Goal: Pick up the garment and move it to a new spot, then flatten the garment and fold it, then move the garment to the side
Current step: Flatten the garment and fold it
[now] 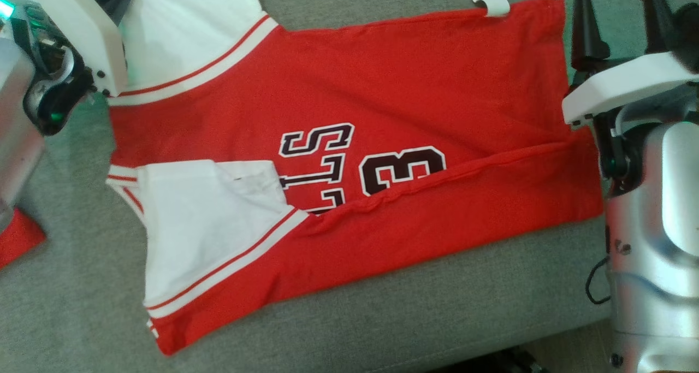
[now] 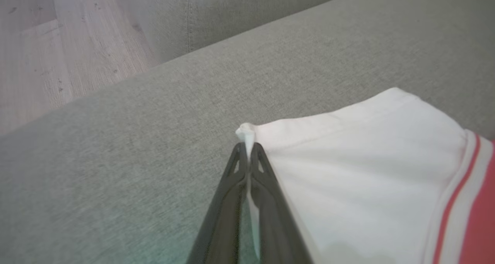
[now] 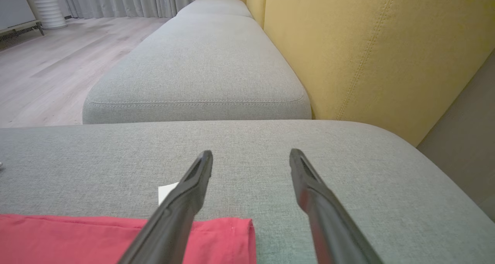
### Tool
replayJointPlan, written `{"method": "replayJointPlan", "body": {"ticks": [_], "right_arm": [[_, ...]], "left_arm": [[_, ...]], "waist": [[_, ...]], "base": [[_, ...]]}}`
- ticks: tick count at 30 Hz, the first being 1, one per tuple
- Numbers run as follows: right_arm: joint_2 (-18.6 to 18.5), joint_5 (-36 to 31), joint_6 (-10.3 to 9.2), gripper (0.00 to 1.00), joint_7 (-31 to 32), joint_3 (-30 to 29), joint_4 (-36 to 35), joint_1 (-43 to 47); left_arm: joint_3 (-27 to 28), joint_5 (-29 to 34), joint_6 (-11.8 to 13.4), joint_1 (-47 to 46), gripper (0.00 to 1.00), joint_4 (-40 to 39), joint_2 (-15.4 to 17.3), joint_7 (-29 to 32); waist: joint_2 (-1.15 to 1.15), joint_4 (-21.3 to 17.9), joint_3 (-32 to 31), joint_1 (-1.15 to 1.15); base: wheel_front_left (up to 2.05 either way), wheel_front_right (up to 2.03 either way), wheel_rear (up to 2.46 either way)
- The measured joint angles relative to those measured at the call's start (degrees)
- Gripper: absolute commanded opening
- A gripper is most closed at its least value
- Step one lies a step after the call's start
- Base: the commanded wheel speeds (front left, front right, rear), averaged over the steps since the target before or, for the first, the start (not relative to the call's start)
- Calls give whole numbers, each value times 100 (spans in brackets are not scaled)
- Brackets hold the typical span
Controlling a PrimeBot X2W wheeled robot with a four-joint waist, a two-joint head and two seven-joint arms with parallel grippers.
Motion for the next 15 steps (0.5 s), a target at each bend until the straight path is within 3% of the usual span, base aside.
{"method": "replayJointPlan", "body": {"ticks": [4, 10, 15], "right_arm": [[-48, -23, 0, 100, 169, 33, 107, 1], [-436, -11, 0, 100, 587, -76, 578, 4], [-743, 41, 0, 100, 829, -176, 1124, 3]], "left_arm": [[-96, 57, 0, -8, 0, 43, -64, -525], [-234, 100, 0, -22, 0, -93, -332, -1224], [-444, 159, 0, 53, 0, -489, -366, -1486]], "waist": [[0, 134, -131, -1], [1, 447, -432, -2], [0, 751, -660, -2]], "base": [[0, 0, 0], [0, 0, 0], [0, 0, 0]]}}
